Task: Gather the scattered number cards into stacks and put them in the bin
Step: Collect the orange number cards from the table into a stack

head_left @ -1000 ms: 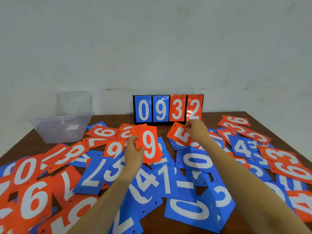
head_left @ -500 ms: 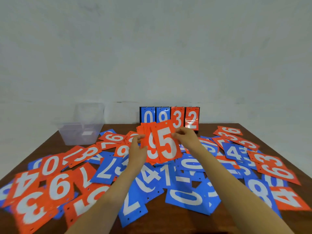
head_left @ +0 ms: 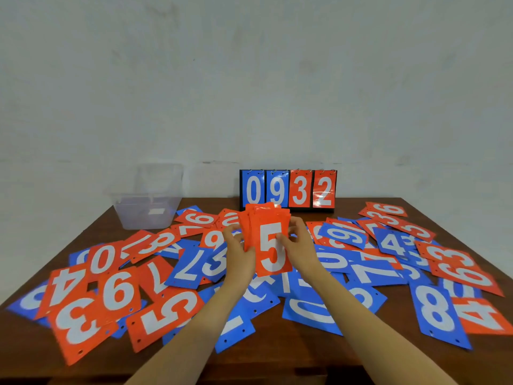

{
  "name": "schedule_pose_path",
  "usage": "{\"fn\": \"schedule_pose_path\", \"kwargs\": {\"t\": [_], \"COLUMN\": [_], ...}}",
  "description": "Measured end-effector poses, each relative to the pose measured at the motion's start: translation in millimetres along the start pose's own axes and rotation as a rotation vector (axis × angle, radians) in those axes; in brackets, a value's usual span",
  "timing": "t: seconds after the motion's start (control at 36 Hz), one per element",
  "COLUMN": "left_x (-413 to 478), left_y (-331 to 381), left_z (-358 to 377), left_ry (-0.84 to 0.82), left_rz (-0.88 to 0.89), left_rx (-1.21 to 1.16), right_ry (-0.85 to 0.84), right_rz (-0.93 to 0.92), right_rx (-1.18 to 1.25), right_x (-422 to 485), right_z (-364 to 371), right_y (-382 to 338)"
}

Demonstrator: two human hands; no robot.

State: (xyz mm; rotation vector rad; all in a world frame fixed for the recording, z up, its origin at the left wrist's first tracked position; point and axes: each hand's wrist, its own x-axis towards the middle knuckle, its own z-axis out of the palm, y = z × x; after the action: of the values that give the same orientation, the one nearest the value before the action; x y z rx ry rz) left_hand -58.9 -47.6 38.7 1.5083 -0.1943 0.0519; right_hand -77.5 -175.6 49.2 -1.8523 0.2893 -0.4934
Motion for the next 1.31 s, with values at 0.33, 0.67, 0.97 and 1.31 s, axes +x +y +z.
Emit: {"fn": "schedule_pose_path", "kwargs": {"t": [0.33,0.67,0.97,1.31], "left_x": [4.0,-12.6,-20.2,9.8], "left_y": [-9.9,-23.0,-32.2,-33.5], "left_z": [6.8,14.8,25.6,16.4], "left_ry": [-0.085,-0.218,-0.2,-0.125], "left_rz": [0.056,-0.036,-0.025,-0.044], "left_rx": [0.345,0.451,0.496,0.473], "right_ry": [-0.033,-0.072,0.033,-0.03], "right_rz": [-0.088,-0.135,-0.066,-0.002], "right_rx": [-0.114,-0.342,-0.218,-0.205], "right_x": [-5.4,-11.4,-17.6,0.0], "right_z": [2.6,-2.2,3.5,3.9], "right_y": [9.5,26.9,34.2,44.9]}}
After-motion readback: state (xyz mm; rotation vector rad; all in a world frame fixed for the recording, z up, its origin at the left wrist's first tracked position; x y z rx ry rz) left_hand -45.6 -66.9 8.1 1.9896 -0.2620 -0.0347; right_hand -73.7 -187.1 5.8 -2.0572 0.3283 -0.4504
